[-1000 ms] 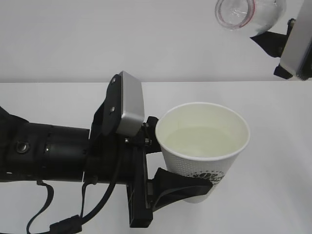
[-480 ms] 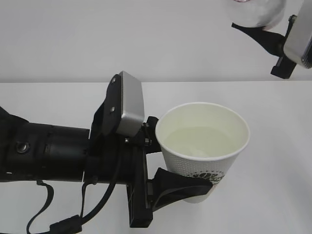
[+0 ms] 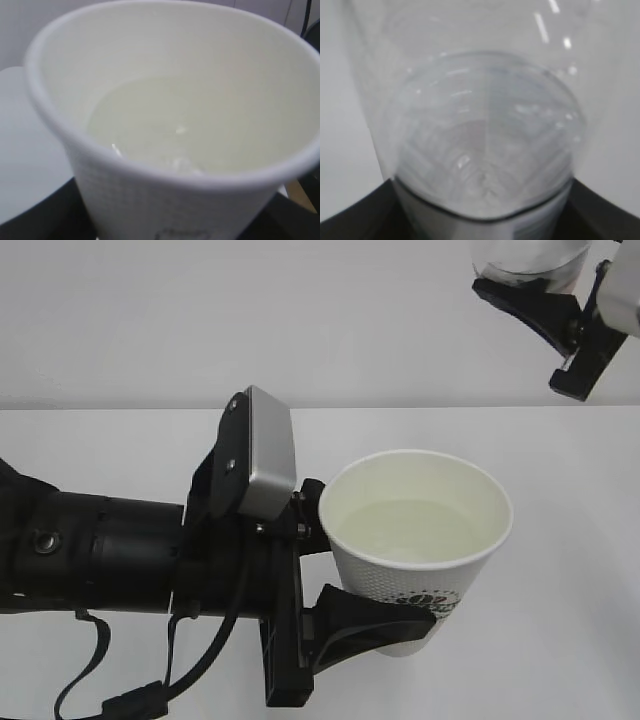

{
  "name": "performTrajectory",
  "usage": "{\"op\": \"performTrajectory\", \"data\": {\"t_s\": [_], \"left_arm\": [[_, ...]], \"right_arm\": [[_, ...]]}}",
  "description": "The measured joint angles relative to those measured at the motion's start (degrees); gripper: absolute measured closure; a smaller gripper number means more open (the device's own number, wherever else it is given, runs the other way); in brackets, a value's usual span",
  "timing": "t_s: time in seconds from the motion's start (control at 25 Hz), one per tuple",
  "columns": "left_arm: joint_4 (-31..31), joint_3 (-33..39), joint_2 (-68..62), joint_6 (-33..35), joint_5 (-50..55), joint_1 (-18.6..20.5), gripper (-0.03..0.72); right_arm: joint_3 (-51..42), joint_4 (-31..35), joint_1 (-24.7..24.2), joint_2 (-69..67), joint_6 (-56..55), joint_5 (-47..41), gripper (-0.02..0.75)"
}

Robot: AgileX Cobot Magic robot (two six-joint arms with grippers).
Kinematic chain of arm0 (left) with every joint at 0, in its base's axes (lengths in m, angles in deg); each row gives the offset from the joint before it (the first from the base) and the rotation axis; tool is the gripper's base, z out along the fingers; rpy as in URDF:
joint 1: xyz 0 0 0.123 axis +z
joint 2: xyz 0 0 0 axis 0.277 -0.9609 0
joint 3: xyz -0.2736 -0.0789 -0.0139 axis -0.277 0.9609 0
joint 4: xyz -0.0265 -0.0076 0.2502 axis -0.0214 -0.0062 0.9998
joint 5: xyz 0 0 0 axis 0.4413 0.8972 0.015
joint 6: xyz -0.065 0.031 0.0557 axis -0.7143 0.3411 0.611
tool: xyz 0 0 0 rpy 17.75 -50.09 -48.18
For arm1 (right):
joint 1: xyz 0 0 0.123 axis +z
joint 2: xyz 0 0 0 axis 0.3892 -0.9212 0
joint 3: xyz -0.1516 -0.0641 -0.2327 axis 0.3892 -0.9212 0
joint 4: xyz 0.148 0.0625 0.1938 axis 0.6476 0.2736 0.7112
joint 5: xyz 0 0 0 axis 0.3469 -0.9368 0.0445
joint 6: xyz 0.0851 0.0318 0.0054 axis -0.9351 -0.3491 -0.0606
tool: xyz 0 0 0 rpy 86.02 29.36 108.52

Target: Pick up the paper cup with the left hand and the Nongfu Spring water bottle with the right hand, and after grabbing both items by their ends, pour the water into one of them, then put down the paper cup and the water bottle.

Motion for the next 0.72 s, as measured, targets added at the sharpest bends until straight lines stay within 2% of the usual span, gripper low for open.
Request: {"op": "performTrajectory", "data": {"t_s": [0.72], "left_arm": [[0.0,0.0,0.0,0.0,0.0,0.0,0.178]], "right_arm": [[0.0,0.0,0.0,0.0,-13.39,-2.31,0.26]]}}
